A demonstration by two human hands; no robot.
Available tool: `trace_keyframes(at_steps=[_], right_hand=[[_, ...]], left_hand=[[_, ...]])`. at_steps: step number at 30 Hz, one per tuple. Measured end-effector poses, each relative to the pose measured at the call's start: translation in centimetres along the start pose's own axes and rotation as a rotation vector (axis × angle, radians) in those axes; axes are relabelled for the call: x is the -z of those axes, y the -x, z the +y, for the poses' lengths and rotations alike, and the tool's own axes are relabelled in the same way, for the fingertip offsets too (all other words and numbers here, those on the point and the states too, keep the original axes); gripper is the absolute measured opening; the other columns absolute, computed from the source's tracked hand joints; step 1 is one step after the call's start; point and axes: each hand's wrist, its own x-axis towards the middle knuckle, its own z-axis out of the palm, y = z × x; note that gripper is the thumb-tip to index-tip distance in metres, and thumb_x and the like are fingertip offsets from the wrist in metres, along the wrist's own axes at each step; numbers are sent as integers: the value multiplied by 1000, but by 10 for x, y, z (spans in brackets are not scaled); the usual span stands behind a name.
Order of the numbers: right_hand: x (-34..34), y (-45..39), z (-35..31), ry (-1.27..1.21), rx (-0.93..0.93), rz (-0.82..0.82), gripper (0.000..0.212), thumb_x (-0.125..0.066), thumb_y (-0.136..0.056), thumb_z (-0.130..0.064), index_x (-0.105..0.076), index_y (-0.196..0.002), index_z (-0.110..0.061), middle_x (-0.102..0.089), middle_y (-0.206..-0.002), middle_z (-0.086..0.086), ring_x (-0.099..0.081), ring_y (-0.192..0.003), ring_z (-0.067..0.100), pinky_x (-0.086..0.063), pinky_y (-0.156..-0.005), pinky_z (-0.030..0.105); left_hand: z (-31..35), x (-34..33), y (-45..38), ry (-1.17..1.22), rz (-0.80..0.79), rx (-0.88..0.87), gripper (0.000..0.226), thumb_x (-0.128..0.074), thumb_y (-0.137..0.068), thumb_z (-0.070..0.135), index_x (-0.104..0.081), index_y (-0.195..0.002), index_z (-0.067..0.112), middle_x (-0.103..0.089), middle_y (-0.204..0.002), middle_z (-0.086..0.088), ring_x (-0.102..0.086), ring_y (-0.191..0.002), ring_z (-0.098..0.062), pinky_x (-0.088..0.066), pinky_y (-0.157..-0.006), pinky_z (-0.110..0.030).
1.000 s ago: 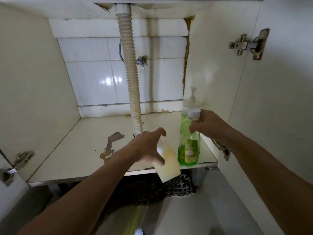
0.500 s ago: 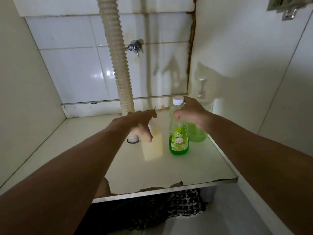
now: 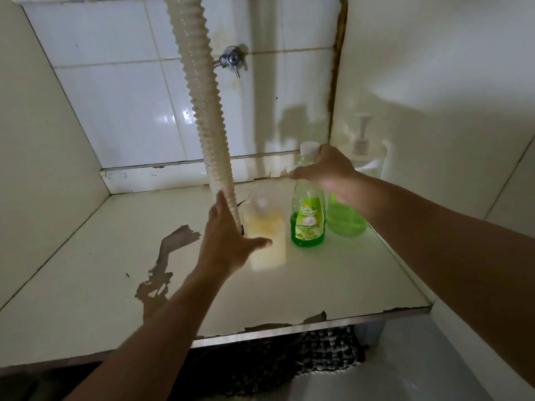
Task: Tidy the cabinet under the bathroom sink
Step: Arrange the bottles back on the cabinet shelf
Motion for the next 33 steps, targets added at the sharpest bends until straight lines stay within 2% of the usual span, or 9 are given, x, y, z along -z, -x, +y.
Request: trace_keyframes(at_steps=[2,4,9,15,19,23,27,29,33], right_hand=[[-5,-1,2,-19,9,40,60,-78,-75,-27,-52,-127,-14,-56,-124,2,-53,-115,20,-37,-82,22],[-7,-4,2,-73,-9,57,58,-79,-73,-21,-54,-126,-15,-57,-123,1,-54,-113,20,-39,-82,22],[-9,-15,1,-187,-58,65,56,-77,-72,-9,-57,-123,-16,-60,-115,4,-58,-107,23,-49,-88,31],[-11,-25,9,-137,-20,127,52,-73,-76,-14,-54,-124,-16,-59,-108,1,-58,-103,22,-46,-79,28],[-13,-26,8,-52,-18,126,53,-70,-80,-17,-50,-128,-14,-58,-119,5,-57,-107,24,-49,-85,33],[-15,-20,0,215,25,127,61,-64,-87,-27,-36,-135,-3,-47,-136,14,-45,-126,28,-39,-99,33],[-8,0,-21,359,78,147,77,-66,-86,-36,-27,-137,6,-36,-139,20,-38,-130,31,-37,-102,33],[0,15,-30,357,116,203,73,-66,-85,-32,-28,-135,5,-35,-137,21,-41,-128,34,-38,-100,35],[12,64,-37,211,176,212,62,-64,-87,-30,-36,-134,-2,-40,-135,15,-43,-126,29,-37,-98,32]], left_hand=[[-10,-15,10,154,-1,102,99,-89,-59,28,-33,-140,18,-52,-134,-5,-49,-123,-26,-41,-94,-34],[-14,-25,6,224,-78,184,89,-87,-63,26,-39,-138,21,-56,-131,-3,-52,-121,-26,-43,-94,-36],[-17,-35,-21,195,-172,224,90,-87,-65,25,-36,-140,20,-54,-136,-6,-49,-126,-30,-42,-100,-40],[-15,-40,-47,135,-219,246,95,-87,-64,27,-34,-142,18,-53,-134,-5,-49,-123,-29,-45,-101,-42],[-14,-40,-52,94,-243,254,96,-87,-65,28,-31,-142,16,-52,-134,-6,-48,-124,-31,-45,-99,-42],[-7,-35,-43,45,-275,311,97,-88,-61,36,-31,-137,13,-54,-124,-10,-52,-113,-31,-50,-93,-48],[0,-20,-28,-32,-305,300,90,-84,-67,36,-31,-134,9,-53,-121,-10,-51,-111,-28,-48,-88,-36],[5,-10,-18,-58,-306,274,87,-83,-69,35,-31,-136,10,-54,-126,-10,-52,-113,-28,-44,-86,-33],[24,14,21,-156,-362,207,82,-78,-76,28,-32,-141,10,-49,-139,-12,-47,-125,-29,-41,-96,-33]])
